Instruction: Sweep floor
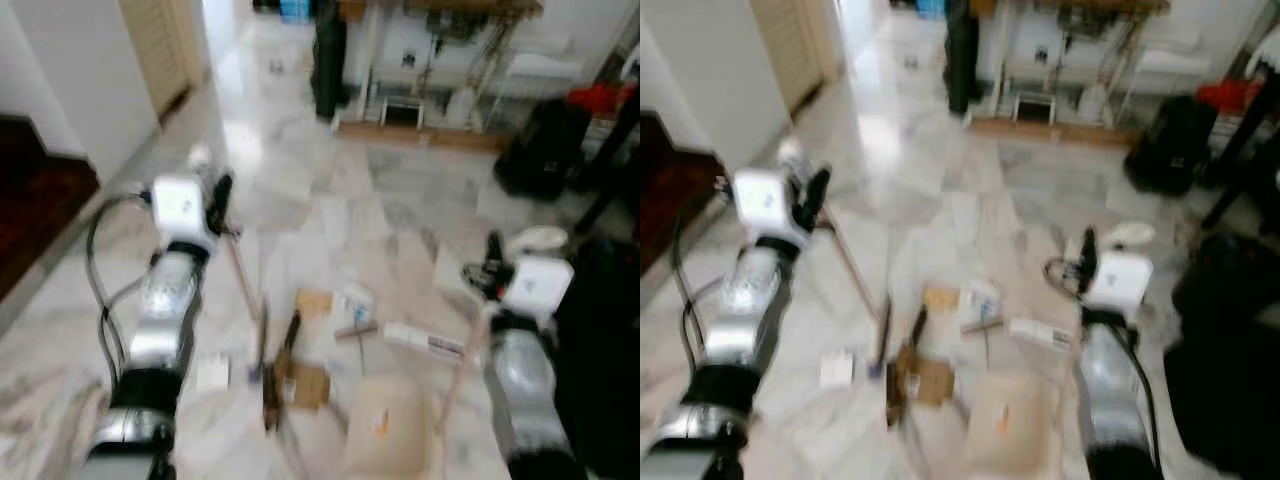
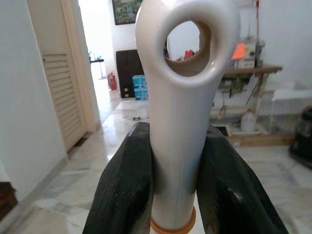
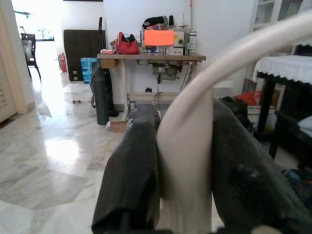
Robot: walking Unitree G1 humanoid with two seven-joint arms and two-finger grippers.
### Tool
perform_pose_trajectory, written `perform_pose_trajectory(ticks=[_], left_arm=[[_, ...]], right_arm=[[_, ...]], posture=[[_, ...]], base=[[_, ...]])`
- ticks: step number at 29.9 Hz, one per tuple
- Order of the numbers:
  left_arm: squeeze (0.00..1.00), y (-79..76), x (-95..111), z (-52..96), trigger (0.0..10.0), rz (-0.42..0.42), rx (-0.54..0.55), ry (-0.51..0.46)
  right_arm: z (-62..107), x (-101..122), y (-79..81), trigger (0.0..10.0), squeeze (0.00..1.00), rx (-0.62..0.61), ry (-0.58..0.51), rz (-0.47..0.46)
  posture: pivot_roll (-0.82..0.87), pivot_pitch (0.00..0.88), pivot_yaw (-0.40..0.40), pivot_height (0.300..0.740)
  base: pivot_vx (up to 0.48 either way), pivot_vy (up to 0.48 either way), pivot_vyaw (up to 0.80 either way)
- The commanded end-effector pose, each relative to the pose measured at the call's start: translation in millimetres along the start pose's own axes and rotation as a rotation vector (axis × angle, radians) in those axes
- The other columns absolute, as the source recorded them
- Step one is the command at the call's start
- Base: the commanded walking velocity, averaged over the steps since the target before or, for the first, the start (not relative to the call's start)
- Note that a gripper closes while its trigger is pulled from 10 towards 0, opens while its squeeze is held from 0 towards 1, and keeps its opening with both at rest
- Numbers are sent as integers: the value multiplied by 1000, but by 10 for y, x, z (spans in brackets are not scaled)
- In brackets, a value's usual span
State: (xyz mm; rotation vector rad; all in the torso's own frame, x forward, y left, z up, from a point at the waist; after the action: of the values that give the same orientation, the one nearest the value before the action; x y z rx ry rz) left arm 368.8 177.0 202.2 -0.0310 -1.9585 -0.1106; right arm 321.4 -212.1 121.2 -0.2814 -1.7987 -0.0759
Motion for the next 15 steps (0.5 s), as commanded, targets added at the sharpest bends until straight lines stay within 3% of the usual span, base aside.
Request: perform_pose_trajectory(ticks=[1, 10, 15], left_arm=[[0, -87, 113, -52, 10000, 10, -23, -52], [0, -75, 77, -47, 10000, 9, -32, -34], [0, -119, 49, -25, 10000, 18, -61, -23]], right_arm=[[-18, 53, -59, 10000, 0, -27, -24, -22], [-17, -1, -64, 10000, 0, -28, -4, -16], [-2, -69, -52, 10000, 0, -26, 15, -17]], posture=[[44, 47, 11, 740], [48, 49, 8, 740], [55, 51, 8, 740]], base=[[371, 0, 0], [359, 0, 0], [0, 0, 0]])
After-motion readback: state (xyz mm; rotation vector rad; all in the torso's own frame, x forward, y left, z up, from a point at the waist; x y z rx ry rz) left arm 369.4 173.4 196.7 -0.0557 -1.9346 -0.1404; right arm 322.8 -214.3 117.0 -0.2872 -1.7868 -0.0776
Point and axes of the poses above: a point about 5 cm out from each wrist's last joint towards the gripper, its own z axis pointing back from the gripper into the wrist, its own x axis along the axis of the wrist's last joint, y = z × x, the point moved 2 cm from there along -z, pointing out of the wrist towards the gripper, and after that the axes turned 3 degrees about z, right-handed, at the moved point
